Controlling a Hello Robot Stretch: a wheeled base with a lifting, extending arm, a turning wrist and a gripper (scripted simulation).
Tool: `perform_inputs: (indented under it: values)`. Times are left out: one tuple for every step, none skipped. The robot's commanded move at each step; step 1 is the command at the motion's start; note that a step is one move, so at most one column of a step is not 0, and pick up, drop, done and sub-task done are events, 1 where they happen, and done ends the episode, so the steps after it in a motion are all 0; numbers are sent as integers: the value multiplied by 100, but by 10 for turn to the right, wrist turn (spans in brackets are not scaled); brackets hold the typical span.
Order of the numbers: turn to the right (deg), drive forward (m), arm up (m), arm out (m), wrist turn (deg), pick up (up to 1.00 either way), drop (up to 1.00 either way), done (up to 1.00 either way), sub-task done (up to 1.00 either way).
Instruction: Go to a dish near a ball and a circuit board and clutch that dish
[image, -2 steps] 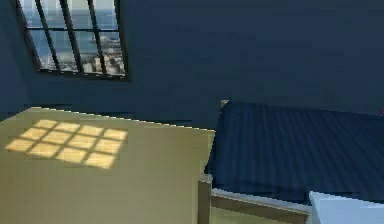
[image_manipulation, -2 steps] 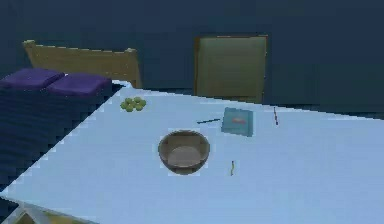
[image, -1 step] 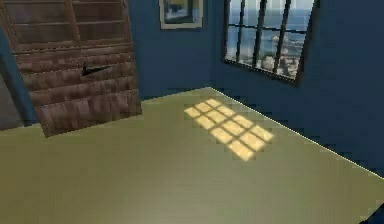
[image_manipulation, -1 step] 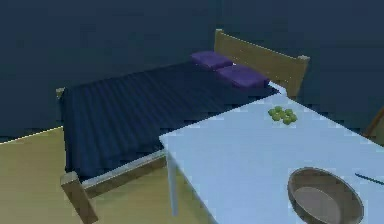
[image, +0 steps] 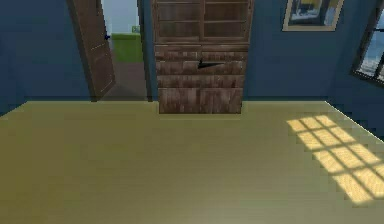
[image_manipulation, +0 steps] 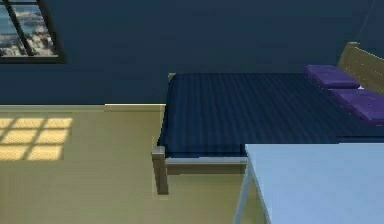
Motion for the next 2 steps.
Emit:
perform_inputs:
  values:
    - [0, 20, 0, 0, 0, 0, 0, 0, 0]
    - [450, 0, 0, 0, 0, 0, 0, 0, 0]
